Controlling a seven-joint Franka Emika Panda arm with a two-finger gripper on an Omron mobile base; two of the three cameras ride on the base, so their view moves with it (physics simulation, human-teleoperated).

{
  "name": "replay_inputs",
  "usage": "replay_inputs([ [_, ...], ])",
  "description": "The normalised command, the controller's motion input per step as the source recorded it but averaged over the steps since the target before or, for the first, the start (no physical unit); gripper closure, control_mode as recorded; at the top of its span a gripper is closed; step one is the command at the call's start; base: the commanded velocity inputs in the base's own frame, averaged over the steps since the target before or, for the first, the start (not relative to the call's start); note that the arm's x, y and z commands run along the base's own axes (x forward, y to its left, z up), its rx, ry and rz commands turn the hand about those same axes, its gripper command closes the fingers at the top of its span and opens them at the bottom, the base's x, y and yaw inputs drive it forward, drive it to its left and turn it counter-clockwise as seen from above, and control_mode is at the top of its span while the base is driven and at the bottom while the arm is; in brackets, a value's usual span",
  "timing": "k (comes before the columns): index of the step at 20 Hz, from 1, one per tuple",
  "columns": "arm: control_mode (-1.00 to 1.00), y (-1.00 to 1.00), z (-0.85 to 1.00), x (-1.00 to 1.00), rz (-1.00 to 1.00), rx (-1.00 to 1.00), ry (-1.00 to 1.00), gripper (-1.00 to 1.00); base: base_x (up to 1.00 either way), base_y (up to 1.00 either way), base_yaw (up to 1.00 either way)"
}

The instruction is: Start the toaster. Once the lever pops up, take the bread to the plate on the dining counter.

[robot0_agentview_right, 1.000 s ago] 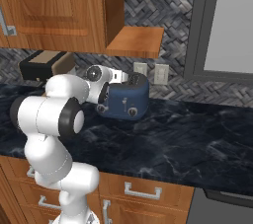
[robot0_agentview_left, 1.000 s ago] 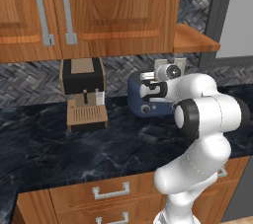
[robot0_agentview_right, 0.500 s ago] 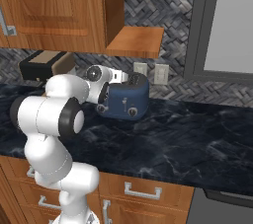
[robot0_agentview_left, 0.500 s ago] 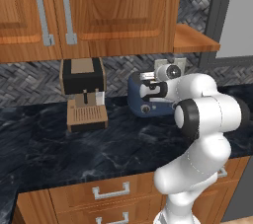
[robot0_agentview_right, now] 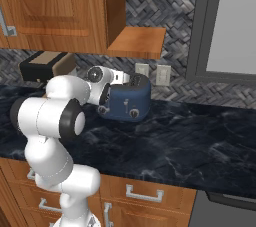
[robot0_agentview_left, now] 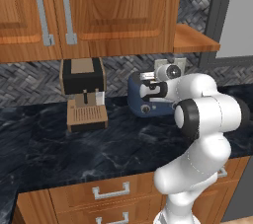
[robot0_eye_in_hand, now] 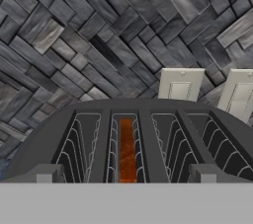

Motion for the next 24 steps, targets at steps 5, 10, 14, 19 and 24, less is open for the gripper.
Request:
replay_inputs([
  [5,-1.0,0.0,0.0,0.0,0.0,0.0,0.0,-1.0,0.0,0.0,0.0],
  [10,-1.0,0.0,0.0,0.0,0.0,0.0,0.0,-1.0,0.0,0.0,0.0],
  [14,-1.0,0.0,0.0,0.0,0.0,0.0,0.0,-1.0,0.0,0.0,0.0],
  [19,-1.0,0.0,0.0,0.0,0.0,0.0,0.0,-1.0,0.0,0.0,0.0],
  [24,-1.0,0.0,0.0,0.0,0.0,0.0,0.0,-1.0,0.0,0.0,0.0],
])
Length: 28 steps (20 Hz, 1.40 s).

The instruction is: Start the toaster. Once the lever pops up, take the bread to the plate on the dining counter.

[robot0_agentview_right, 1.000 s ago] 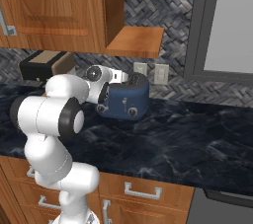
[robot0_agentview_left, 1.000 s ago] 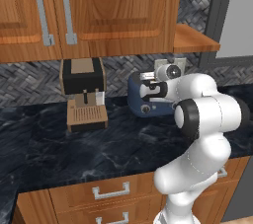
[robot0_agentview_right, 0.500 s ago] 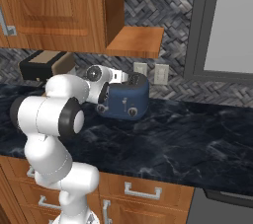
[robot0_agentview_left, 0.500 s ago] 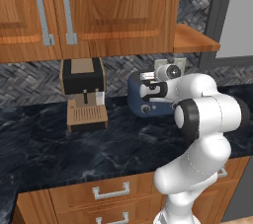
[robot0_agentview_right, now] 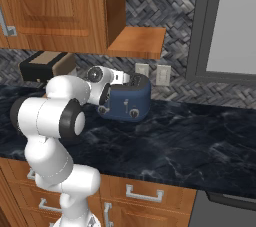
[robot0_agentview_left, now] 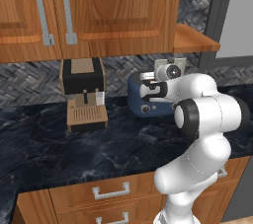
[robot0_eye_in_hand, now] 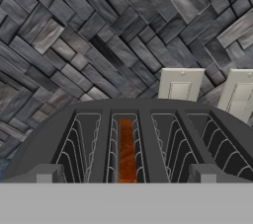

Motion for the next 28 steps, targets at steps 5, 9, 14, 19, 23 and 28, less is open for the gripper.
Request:
replay_inputs([
  [5,-1.0,0.0,0.0,0.0,0.0,0.0,0.0,-1.0,0.0,0.0,0.0],
  [9,-1.0,0.0,0.0,0.0,0.0,0.0,0.0,-1.0,0.0,0.0,0.0],
  [14,-1.0,0.0,0.0,0.0,0.0,0.0,0.0,-1.0,0.0,0.0,0.0],
  [19,-1.0,0.0,0.0,0.0,0.0,0.0,0.0,-1.0,0.0,0.0,0.0],
  [23,-1.0,0.0,0.0,0.0,0.0,0.0,0.0,-1.0,0.0,0.0,0.0],
  [28,-1.0,0.0,0.0,0.0,0.0,0.0,0.0,-1.0,0.0,0.0,0.0],
])
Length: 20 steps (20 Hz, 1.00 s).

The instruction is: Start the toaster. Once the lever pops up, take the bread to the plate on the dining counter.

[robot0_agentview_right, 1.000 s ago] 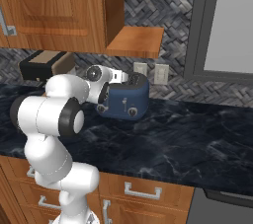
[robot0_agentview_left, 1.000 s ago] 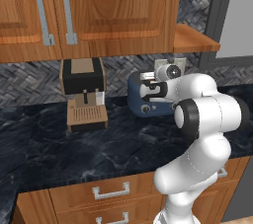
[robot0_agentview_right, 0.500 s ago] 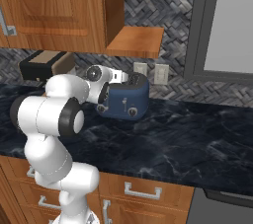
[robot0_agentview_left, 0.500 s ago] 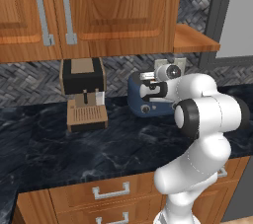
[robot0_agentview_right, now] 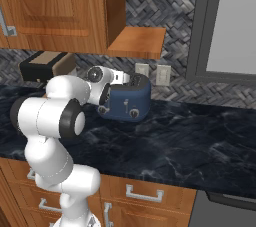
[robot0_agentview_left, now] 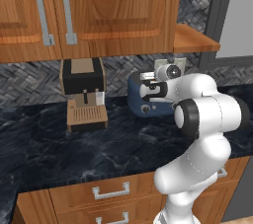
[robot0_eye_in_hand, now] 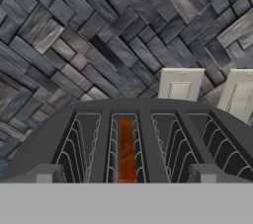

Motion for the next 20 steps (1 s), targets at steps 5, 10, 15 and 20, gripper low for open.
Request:
replay_inputs([
  [5,-1.0,0.0,0.0,0.0,0.0,0.0,0.0,-1.0,0.0,0.0,0.0],
  [10,-1.0,0.0,0.0,0.0,0.0,0.0,0.0,-1.0,0.0,0.0,0.0],
  [15,-1.0,0.0,0.0,0.0,0.0,0.0,0.0,-1.0,0.0,0.0,0.0],
  [20,-1.0,0.0,0.0,0.0,0.0,0.0,0.0,-1.0,0.0,0.0,0.0],
])
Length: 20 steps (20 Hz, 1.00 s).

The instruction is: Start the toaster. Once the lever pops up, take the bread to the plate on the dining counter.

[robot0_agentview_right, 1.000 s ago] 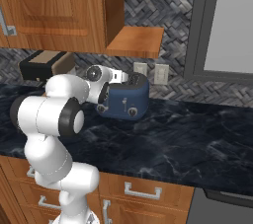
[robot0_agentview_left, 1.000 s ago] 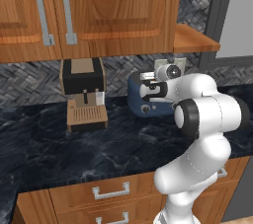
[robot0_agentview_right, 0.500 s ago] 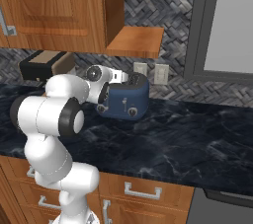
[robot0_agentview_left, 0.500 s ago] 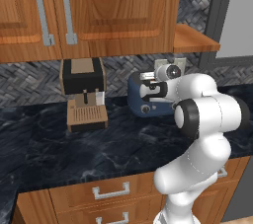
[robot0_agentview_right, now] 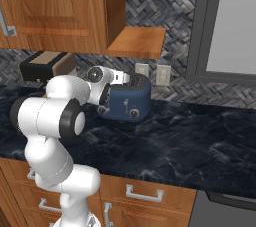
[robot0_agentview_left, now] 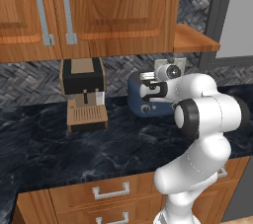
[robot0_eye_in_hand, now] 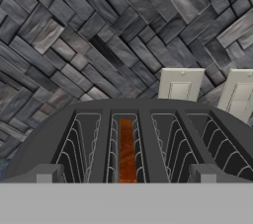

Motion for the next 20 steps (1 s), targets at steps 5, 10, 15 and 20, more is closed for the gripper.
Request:
replay_inputs([
  [5,-1.0,0.0,0.0,0.0,0.0,0.0,0.0,-1.0,0.0,0.0,0.0],
  [10,-1.0,0.0,0.0,0.0,0.0,0.0,0.0,-1.0,0.0,0.0,0.0],
  [15,-1.0,0.0,0.0,0.0,0.0,0.0,0.0,-1.0,0.0,0.0,0.0],
  [20,-1.0,0.0,0.0,0.0,0.0,0.0,0.0,-1.0,0.0,0.0,0.0],
])
